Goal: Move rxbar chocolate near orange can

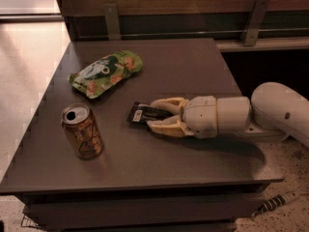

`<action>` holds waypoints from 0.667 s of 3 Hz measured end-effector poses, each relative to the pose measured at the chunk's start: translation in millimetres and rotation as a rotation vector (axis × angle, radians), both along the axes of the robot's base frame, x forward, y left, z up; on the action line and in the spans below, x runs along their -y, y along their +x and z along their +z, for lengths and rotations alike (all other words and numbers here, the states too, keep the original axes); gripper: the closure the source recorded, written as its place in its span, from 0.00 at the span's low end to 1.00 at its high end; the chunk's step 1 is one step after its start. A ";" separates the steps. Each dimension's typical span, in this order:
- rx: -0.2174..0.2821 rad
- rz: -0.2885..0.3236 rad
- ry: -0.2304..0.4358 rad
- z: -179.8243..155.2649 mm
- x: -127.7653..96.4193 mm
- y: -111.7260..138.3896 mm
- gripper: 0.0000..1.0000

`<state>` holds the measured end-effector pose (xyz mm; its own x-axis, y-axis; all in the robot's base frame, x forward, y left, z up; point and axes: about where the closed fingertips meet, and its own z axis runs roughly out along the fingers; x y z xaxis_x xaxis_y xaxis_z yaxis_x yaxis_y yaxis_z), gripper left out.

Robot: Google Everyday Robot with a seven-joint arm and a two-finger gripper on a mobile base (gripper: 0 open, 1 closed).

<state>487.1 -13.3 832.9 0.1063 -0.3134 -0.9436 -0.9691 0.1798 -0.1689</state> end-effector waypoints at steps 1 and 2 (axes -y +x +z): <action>0.017 -0.018 0.008 -7.9 -9.5 1.2 0.85; 0.016 -0.012 0.008 -7.5 -11.1 0.1 0.63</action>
Offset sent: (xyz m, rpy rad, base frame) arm 0.0010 0.0099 -0.0086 0.0088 -0.0177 -0.0182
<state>487.2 -2.2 825.4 0.1178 -0.3072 -0.9443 -0.9641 0.1927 -0.1829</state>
